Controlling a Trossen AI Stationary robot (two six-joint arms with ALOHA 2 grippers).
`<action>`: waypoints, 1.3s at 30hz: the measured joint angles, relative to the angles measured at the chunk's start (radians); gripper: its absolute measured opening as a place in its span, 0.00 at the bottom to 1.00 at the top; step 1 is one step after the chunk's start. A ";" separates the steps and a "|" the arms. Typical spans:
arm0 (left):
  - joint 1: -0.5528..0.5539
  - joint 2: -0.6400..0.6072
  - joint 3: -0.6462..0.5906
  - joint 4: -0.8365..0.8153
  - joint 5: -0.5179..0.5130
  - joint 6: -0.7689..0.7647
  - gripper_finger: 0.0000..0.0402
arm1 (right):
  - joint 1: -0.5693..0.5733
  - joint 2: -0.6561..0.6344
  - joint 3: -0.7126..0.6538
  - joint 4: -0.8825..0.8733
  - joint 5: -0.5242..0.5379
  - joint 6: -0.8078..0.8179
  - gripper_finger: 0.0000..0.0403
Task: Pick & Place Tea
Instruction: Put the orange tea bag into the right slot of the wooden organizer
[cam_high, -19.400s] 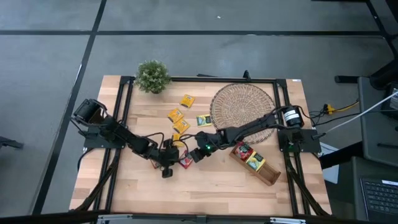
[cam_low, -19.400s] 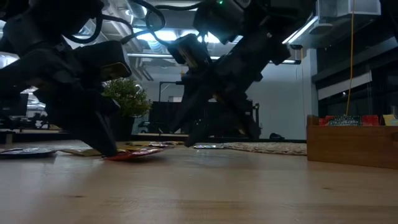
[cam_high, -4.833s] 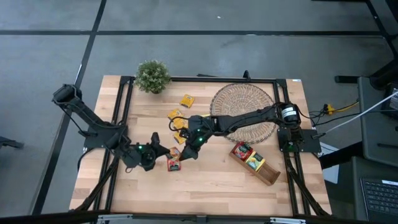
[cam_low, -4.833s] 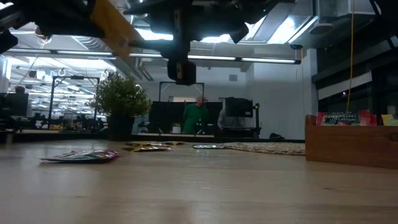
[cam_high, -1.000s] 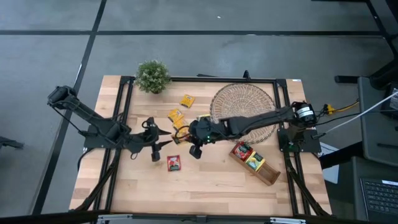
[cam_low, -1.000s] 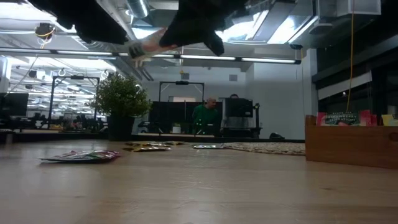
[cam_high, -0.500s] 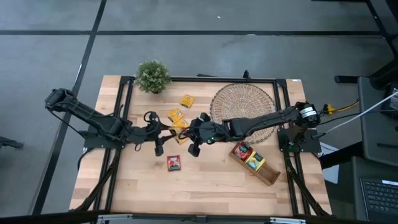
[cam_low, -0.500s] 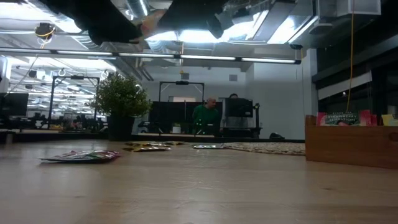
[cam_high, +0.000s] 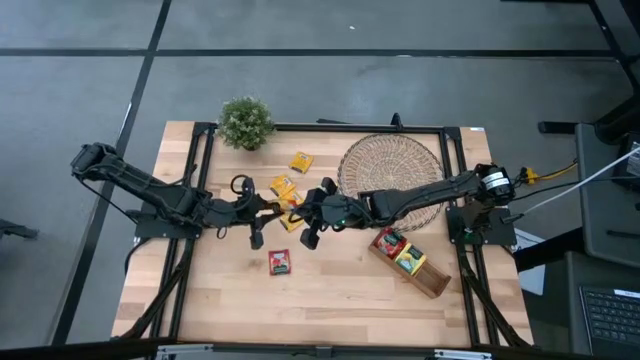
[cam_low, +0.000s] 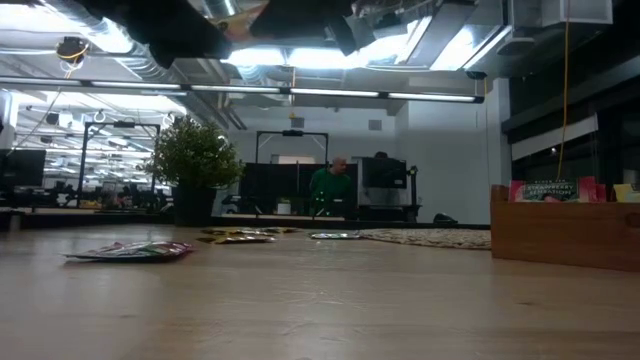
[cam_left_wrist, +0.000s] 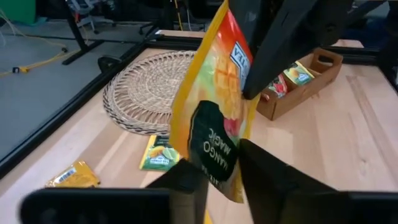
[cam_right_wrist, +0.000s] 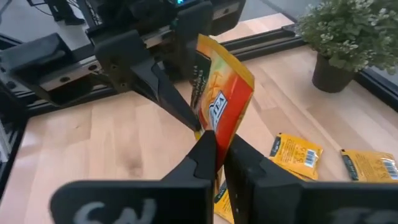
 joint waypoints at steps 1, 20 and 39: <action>0.000 -0.003 0.000 -0.002 0.001 0.007 0.16 | 0.000 0.000 0.000 -0.001 0.007 -0.001 0.05; 0.077 -0.003 0.072 -0.354 0.285 -0.042 0.01 | -0.034 0.000 0.000 -0.198 -0.236 0.101 0.36; 0.146 0.253 0.336 -0.507 0.383 0.127 0.01 | -0.032 0.000 0.001 -0.079 -0.288 -0.080 0.38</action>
